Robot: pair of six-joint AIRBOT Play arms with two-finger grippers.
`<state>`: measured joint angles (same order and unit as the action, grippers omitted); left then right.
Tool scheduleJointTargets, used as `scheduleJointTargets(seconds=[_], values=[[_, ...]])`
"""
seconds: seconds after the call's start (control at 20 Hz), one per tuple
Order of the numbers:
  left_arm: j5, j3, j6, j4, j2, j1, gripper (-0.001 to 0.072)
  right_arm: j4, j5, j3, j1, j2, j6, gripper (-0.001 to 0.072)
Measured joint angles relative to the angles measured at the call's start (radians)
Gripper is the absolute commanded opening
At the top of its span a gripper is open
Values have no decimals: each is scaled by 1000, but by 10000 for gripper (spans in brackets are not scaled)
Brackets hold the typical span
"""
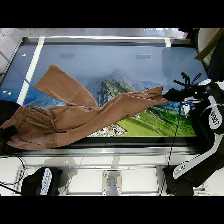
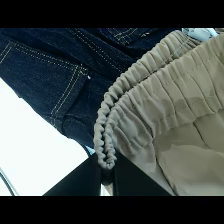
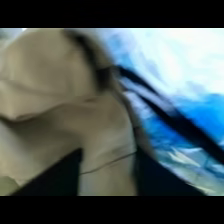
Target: Fold the clothes and pants, and hang the long-sleeved shirts on hangers.
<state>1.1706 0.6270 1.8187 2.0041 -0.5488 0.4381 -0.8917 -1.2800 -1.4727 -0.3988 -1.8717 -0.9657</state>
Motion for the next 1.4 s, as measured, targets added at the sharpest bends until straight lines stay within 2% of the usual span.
scheduleJointTargets(seconds=[0.25, 0.4, 0.6, 0.85, 1.0, 1.2, 1.25, 1.3, 1.35, 1.4], values=[[0, 0, 0, 0, 0, 0, 26, -2, -231, -11, -16, 31, 11, 12], [-14, 0, -30, 0, 0, 0, 27, -3, -349, -26, -61, 111, -23, 12], [-138, 0, -52, -19, 0, 0, 26, -40, -421, -37, -121, 260, -66, 12], [-277, 0, -62, -73, 0, 0, 25, -241, -444, -4, -144, 346, -162, 12], [-267, -9, -64, -50, 0, 1, 26, -338, -415, 106, -148, 359, -200, 12], [-218, -62, -64, -32, 0, 2, 25, -427, -306, 325, -150, 365, -233, 13], [-211, -72, -64, -28, 0, 2, 26, -443, -284, 367, -150, 366, -237, 31], [-205, -79, -64, -26, 1, 2, 26, -452, -270, 392, -150, 368, -242, 120], [-201, -85, -64, -26, 3, 2, 57, -457, -260, 405, -150, 373, -244, 241], [-198, -88, -64, -25, 5, 2, 276, -455, -253, 407, -150, 383, -245, 279]])
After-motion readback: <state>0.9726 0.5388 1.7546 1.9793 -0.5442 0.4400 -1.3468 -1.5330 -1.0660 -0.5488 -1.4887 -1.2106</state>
